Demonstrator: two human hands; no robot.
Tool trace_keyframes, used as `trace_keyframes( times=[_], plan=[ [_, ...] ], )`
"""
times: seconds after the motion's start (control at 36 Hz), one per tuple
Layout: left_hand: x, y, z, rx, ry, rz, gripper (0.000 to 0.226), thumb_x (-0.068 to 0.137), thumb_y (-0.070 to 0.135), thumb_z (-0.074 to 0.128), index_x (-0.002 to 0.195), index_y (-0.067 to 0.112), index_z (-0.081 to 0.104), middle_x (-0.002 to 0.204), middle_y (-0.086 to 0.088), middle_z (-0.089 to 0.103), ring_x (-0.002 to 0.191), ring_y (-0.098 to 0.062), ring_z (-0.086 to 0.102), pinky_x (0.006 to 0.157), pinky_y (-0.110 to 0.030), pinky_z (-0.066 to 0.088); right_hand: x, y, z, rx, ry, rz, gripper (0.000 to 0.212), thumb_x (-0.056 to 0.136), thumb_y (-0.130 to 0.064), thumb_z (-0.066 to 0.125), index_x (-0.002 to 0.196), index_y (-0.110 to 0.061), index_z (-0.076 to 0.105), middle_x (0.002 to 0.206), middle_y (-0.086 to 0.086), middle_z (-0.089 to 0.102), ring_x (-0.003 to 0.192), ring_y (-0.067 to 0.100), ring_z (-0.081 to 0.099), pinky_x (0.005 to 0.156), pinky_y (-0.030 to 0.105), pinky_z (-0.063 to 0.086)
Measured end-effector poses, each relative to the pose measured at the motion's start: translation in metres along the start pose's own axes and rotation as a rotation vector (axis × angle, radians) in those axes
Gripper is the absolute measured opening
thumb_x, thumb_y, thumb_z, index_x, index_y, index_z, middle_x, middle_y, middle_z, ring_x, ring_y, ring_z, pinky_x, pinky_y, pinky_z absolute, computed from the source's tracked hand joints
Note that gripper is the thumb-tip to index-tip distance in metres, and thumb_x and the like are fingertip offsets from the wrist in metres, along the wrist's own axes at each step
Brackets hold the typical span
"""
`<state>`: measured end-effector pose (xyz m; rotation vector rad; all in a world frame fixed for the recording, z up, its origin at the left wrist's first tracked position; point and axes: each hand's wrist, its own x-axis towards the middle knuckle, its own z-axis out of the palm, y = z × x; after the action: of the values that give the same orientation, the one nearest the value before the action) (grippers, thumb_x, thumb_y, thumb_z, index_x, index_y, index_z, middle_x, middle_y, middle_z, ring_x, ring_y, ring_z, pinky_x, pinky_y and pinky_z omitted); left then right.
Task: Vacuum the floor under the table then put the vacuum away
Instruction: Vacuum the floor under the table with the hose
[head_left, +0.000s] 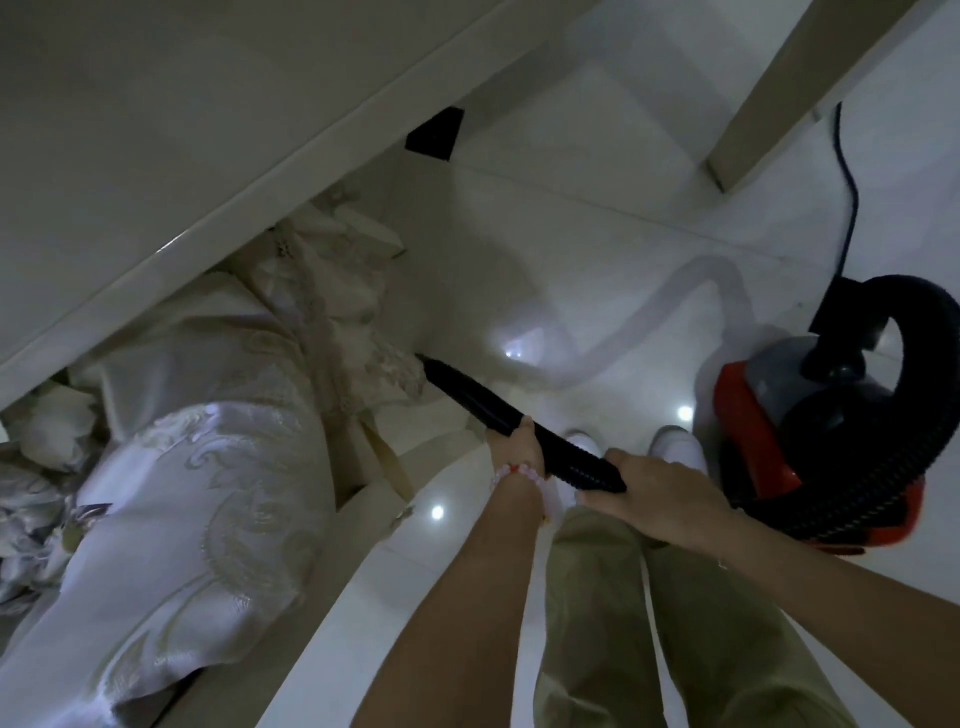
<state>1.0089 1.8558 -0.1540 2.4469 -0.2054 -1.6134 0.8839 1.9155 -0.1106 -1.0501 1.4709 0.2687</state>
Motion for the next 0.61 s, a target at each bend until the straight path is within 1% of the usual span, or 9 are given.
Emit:
trace_keyframes(
  times=[0.03,0.11,0.14,0.19,0.28,0.36,0.44,0.53,0.61],
  plan=[
    [0.001,0.005,0.002,0.004,-0.034,-0.011,0.042,0.097,0.010,0.049,0.137,0.002,0.041,0.109,-0.013,0.058,0.103,-0.028,0.052,0.101,-0.048,0.046,-0.002,-0.001,-0.003,0.039,0.018,-0.003,0.038,0.087,-0.058,0.047,0.108,-0.027,0.050,0.094,-0.005,0.062,0.086,0.015,0.059,0.076,0.028,0.047],
    [-0.003,0.020,0.015,0.041,-0.141,-0.015,0.048,0.097,0.013,0.052,0.142,0.012,0.038,0.131,-0.014,0.054,0.114,-0.033,0.054,0.092,-0.047,0.052,-0.009,0.002,-0.013,0.160,0.089,-0.001,0.021,0.089,-0.052,0.050,0.096,-0.034,0.041,0.072,-0.015,0.050,0.069,0.005,0.051,0.060,0.021,0.038],
    [-0.004,0.023,0.020,0.061,-0.168,-0.001,0.048,0.097,0.014,0.052,0.143,0.012,0.037,0.134,-0.015,0.053,0.117,-0.033,0.054,0.091,-0.046,0.052,-0.010,0.005,-0.016,0.194,0.112,0.015,0.022,0.089,-0.052,0.050,0.095,-0.033,0.040,0.070,-0.016,0.048,0.066,0.003,0.048,0.056,0.020,0.034],
    [-0.008,0.031,0.033,0.098,-0.240,0.038,0.048,0.098,0.014,0.051,0.143,0.011,0.037,0.136,-0.015,0.051,0.121,-0.034,0.053,0.090,-0.044,0.052,-0.009,0.011,-0.021,0.243,0.153,0.066,0.031,0.086,-0.055,0.051,0.099,-0.028,0.045,0.073,-0.015,0.048,0.068,0.006,0.048,0.054,0.019,0.032],
    [-0.015,0.040,0.053,0.192,-0.335,0.087,0.046,0.098,0.015,0.051,0.142,0.012,0.038,0.136,-0.013,0.052,0.120,-0.032,0.053,0.088,-0.040,0.052,-0.006,0.021,-0.025,0.330,0.184,0.125,0.040,0.085,-0.058,0.051,0.105,-0.024,0.049,0.078,-0.012,0.053,0.070,0.007,0.053,0.056,0.021,0.036],
    [-0.020,0.047,0.068,0.311,-0.394,0.117,0.044,0.097,0.018,0.051,0.139,0.010,0.041,0.133,-0.015,0.054,0.119,-0.033,0.054,0.093,-0.046,0.052,-0.006,0.030,-0.028,0.390,0.207,0.146,0.046,0.083,-0.059,0.052,0.108,-0.021,0.052,0.081,-0.008,0.059,0.073,0.010,0.058,0.063,0.026,0.043],
    [-0.023,0.053,0.079,0.431,-0.460,0.128,0.039,0.097,0.017,0.050,0.135,0.013,0.044,0.126,-0.013,0.055,0.120,-0.034,0.054,0.096,-0.050,0.050,-0.007,0.034,-0.028,0.432,0.234,0.173,0.046,0.083,-0.059,0.052,0.108,-0.020,0.054,0.081,-0.007,0.057,0.078,0.014,0.058,0.069,0.029,0.045],
    [-0.026,0.055,0.086,0.554,-0.502,0.102,0.037,0.097,0.015,0.048,0.134,0.012,0.045,0.119,-0.014,0.055,0.118,-0.034,0.054,0.098,-0.048,0.048,-0.013,0.036,-0.022,0.465,0.218,0.178,0.044,0.081,-0.061,0.053,0.102,-0.022,0.054,0.080,-0.008,0.056,0.082,0.016,0.059,0.080,0.033,0.050],
    [-0.025,0.053,0.088,0.623,-0.512,0.071,0.037,0.098,0.015,0.047,0.134,0.007,0.046,0.115,-0.014,0.055,0.109,-0.031,0.055,0.094,-0.043,0.049,-0.019,0.041,-0.017,0.466,0.196,0.168,0.044,0.081,-0.063,0.050,0.101,-0.024,0.054,0.081,-0.008,0.060,0.077,0.012,0.058,0.076,0.032,0.048]
  ],
)
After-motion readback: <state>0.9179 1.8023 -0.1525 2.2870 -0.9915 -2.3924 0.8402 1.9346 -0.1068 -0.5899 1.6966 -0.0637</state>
